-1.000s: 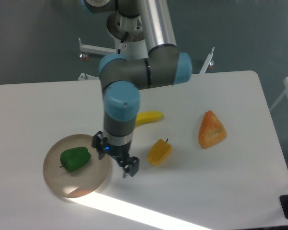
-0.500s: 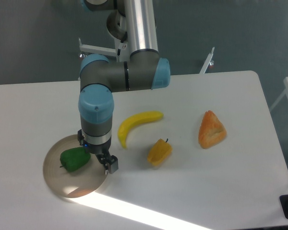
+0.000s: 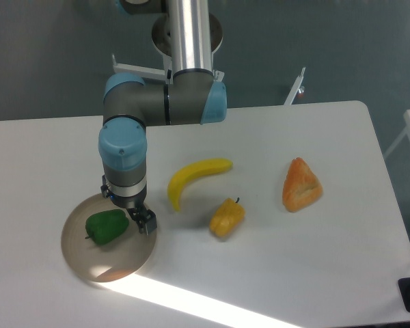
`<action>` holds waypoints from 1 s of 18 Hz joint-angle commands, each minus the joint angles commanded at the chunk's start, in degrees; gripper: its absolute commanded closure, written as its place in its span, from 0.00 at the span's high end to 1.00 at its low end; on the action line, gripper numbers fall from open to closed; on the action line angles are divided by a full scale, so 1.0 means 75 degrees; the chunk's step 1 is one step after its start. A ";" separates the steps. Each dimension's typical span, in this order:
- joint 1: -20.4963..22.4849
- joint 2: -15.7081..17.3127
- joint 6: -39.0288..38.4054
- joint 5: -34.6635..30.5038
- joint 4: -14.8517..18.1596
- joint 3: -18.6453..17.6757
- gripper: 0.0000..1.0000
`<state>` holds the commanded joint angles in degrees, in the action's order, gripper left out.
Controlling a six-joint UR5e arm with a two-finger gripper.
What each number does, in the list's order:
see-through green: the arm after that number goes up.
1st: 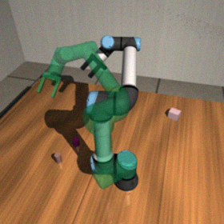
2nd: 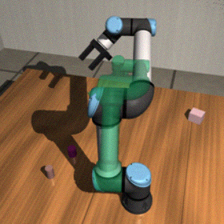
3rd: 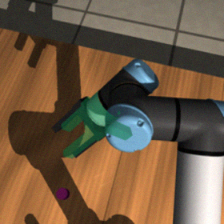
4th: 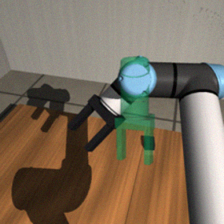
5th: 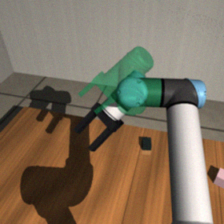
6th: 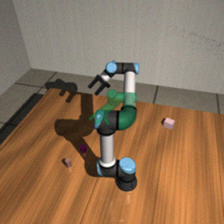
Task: Pick up the green pepper from the plate
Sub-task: 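Lower the gripper around the green pepper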
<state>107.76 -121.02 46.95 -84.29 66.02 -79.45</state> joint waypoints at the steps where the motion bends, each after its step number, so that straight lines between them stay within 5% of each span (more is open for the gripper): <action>1: 0.0000 -0.0024 -0.0118 0.0000 -0.0176 -0.0023 1.00; 18: -0.0270 -0.0165 -0.0412 0.0023 -0.0834 -0.0398 1.00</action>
<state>105.73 -122.26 43.86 -84.11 59.77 -82.44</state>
